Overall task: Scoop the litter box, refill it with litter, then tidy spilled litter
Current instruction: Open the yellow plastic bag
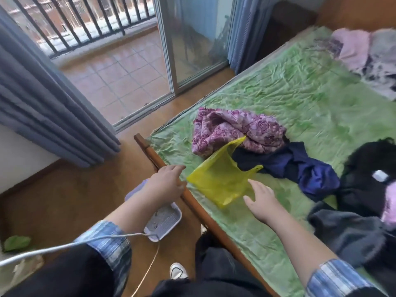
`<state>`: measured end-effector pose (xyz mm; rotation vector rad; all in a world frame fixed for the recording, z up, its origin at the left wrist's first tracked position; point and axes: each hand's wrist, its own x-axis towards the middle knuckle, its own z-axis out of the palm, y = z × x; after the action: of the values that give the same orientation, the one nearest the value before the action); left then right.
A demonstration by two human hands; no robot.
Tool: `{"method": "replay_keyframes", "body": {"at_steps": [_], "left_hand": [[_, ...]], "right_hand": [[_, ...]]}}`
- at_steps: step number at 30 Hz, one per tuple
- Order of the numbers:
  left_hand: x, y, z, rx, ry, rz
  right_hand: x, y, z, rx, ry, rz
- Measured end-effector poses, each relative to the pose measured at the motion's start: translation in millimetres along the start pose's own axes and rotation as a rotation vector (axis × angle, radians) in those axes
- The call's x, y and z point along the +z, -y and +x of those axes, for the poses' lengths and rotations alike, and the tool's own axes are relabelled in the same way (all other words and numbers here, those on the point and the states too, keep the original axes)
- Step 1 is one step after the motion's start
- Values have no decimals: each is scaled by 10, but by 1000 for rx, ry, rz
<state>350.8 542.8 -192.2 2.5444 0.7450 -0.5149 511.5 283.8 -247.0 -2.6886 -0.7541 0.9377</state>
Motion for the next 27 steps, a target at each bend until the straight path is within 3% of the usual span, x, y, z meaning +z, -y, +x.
{"method": "replay_keyframes", "body": {"at_steps": [7,14,21,27], "left_hand": [[303,-494,947,-65,273,-10],[539,-744,1927,-121,402,-19],[959,-826,2766,-151,274,-80],[1341,-688,3228,-338,332,-149]], "right_hand": [[114,-500,889,312,165,371],[318,-819,1654,585,203,669],[673,-1115,2285,745,248,727],[1129,-1289,2655,883,265,1226]]}}
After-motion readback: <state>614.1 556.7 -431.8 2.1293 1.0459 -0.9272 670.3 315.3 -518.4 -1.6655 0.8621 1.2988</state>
